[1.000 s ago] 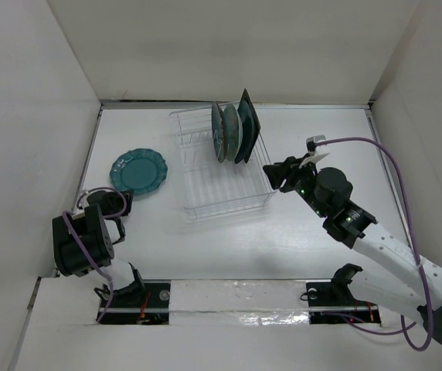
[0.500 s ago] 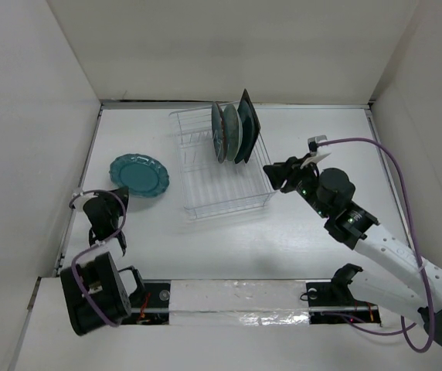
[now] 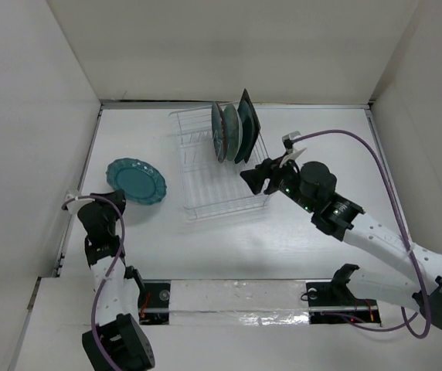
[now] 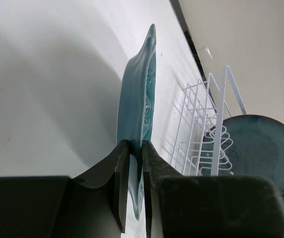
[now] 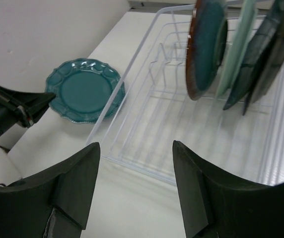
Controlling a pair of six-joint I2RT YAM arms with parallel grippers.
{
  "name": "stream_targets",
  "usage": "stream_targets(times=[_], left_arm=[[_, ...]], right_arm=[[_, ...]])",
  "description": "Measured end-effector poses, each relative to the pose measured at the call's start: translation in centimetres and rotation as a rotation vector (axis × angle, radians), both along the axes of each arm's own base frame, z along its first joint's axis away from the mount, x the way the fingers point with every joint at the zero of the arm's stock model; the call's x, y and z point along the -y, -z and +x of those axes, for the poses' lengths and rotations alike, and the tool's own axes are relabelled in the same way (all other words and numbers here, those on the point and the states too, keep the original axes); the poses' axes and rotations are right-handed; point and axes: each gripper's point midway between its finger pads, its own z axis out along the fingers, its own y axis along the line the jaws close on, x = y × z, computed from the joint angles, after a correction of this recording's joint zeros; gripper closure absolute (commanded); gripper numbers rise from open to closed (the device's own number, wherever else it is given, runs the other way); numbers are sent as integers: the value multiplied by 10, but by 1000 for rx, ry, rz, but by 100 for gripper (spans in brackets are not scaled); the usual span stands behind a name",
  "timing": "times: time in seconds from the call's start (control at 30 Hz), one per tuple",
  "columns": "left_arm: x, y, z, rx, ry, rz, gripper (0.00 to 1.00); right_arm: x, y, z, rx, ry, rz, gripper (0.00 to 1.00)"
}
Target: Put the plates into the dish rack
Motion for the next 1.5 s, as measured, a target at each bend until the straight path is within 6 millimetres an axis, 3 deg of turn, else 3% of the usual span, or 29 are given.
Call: stream_targets(times=[0.2,0.4,0.57,0.73,0.97,1.1,1.33,1.5], left_arm=[[-9,-39,4,-10,-10,84,100],[-15,-82,13,51,-17,136,100],[-16,-104,18,72,-9,149,100],[-7,-123,21,113,36,144,100],[18,-151,23,185,148,112,100],[34,-158,23,216,221,74,100],[59,-177,18,293,348,7,100],[73,-196,14,364,424,-15,100]], right_arm=[[-29,-7,1,0,-69,-23,24],[-40,-19,3,17,-111,-24,15],[-57,-30,5,25,-170,-8,11],[-92,-27,16,6,-252,-8,7],[-142,-33,48,-24,-324,23,4],[-160,-37,74,-32,-333,41,2],[-162,-24,120,-71,-301,46,0],[-168,-9,139,-107,-342,51,0]])
